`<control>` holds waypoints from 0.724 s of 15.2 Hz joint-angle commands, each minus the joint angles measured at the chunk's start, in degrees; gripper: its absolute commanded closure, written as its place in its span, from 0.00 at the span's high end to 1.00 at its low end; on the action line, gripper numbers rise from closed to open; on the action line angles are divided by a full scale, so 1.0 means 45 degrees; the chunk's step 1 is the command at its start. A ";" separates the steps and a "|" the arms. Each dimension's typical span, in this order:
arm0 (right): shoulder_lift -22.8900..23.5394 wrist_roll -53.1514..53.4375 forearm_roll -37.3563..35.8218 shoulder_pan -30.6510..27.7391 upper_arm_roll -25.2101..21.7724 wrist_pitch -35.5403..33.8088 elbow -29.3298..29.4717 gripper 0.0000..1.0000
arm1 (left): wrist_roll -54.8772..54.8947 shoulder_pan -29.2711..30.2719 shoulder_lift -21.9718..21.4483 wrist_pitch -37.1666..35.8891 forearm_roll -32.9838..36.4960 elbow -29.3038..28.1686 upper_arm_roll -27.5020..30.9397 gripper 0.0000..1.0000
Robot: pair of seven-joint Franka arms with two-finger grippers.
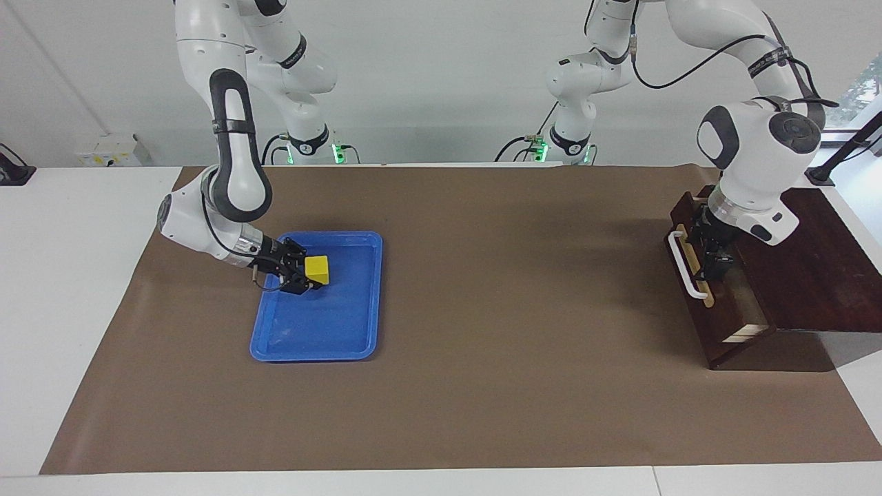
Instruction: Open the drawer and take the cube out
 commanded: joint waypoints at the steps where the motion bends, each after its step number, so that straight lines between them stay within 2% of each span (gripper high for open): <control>1: -0.0163 -0.0311 0.0079 -0.0171 0.0133 0.0444 -0.0460 0.00 | 0.0917 0.0740 -0.0170 0.0132 0.0303 0.0099 -0.0106 1.00; 3: -0.0163 -0.0253 0.0079 -0.0171 0.0133 0.0445 -0.0480 0.00 | 0.1367 0.0879 -0.0189 0.0133 0.0284 0.0099 -0.0106 1.00; 6: -0.0163 -0.0175 0.0079 -0.0171 0.0133 0.0445 -0.0461 0.22 | 0.1330 0.0860 -0.0189 0.0133 0.0284 0.0099 -0.0106 1.00; 9: -0.0144 -0.0135 0.0118 -0.0346 0.0133 0.0444 -0.0363 0.24 | 0.1389 0.0548 -0.0423 -0.0062 0.0245 0.0099 -0.0261 1.00; 11: -0.0105 -0.0116 0.0137 -0.0386 0.0133 0.0445 -0.0285 0.24 | 0.1428 -0.0249 -0.0715 0.0035 0.0245 0.0409 -0.0282 1.00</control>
